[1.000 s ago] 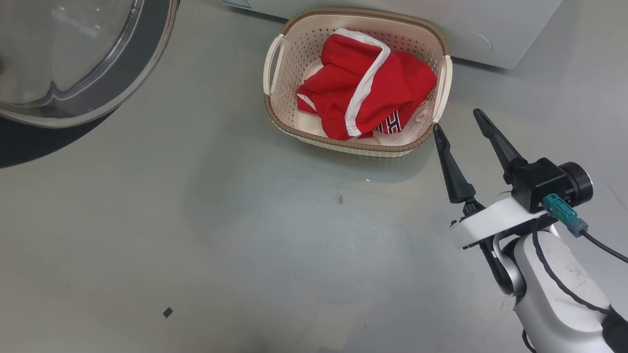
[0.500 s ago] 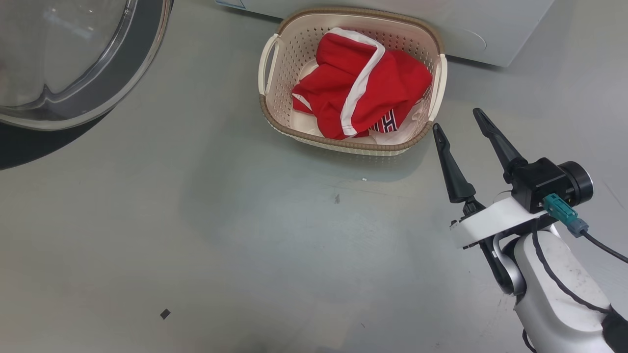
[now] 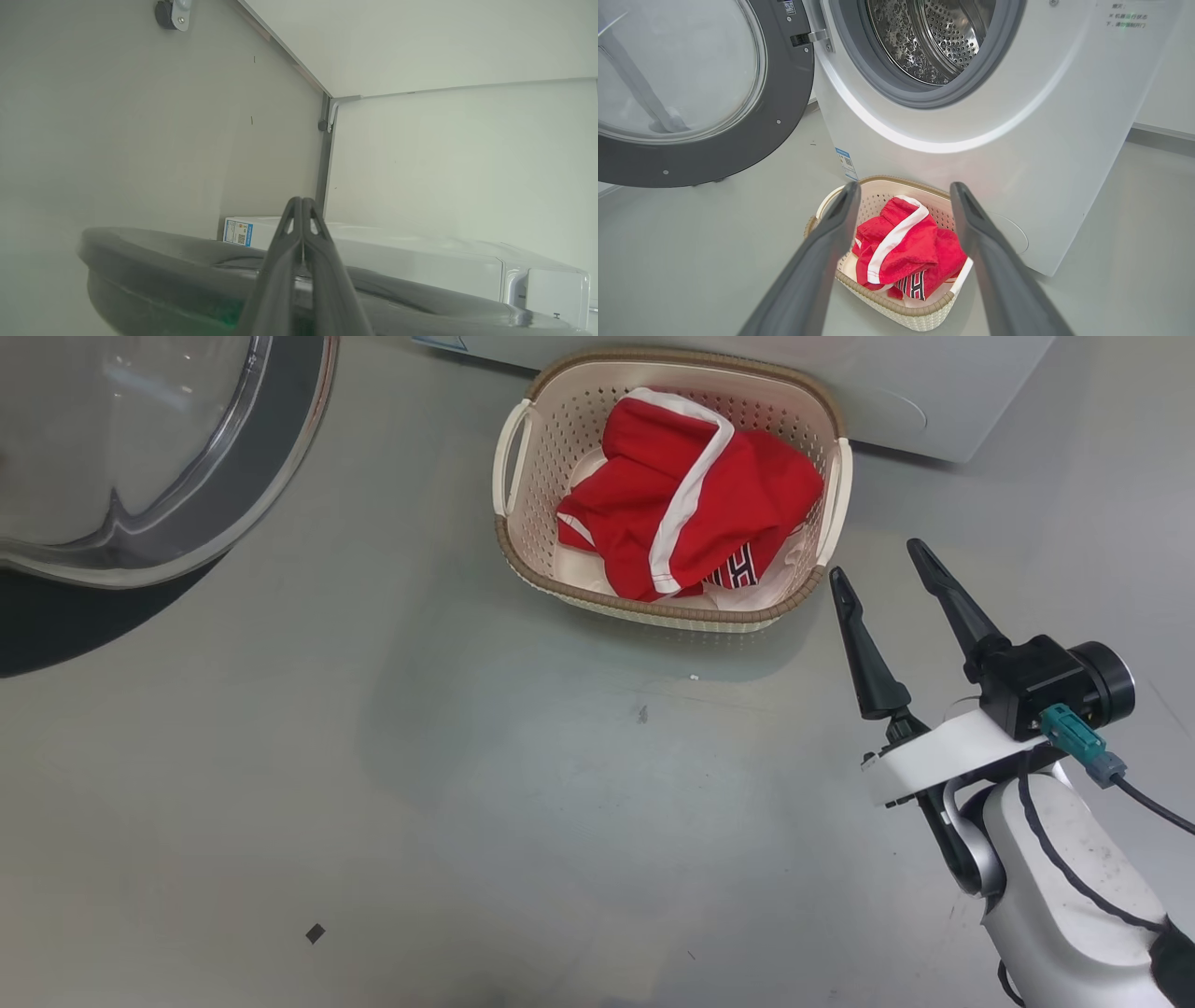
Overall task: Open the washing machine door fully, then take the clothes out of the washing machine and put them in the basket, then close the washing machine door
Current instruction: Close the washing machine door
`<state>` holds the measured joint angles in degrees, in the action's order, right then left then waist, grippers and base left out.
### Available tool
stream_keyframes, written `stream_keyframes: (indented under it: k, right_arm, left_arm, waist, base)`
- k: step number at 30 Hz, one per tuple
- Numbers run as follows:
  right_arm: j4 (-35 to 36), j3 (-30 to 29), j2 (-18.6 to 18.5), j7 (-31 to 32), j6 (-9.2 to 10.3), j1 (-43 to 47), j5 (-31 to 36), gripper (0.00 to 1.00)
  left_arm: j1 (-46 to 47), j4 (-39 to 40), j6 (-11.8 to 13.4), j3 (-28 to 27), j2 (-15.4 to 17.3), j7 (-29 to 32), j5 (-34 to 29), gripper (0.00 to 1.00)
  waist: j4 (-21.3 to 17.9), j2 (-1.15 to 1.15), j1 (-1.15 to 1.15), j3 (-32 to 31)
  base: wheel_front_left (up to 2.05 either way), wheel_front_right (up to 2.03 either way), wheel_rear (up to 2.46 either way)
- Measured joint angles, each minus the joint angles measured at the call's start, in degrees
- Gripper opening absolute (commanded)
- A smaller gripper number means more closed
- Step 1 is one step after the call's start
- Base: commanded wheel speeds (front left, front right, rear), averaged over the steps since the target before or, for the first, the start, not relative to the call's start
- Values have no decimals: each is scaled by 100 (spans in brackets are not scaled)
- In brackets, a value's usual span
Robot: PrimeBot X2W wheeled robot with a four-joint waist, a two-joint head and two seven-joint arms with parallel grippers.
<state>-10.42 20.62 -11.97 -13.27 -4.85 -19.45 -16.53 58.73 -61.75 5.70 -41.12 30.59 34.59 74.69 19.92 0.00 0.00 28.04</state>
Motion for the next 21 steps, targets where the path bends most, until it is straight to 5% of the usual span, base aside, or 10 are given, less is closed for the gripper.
stream_keyframes:
  k: [21]
  right_arm:
    - [-208, -9, 119, -65, -3, 4, -57, 100]
  left_arm:
    - [-8, -196, -482, 390, -245, 1031, -15, 0]
  waist:
    - [113, 0, 0, -437]
  base:
    - [0, 0, 0]
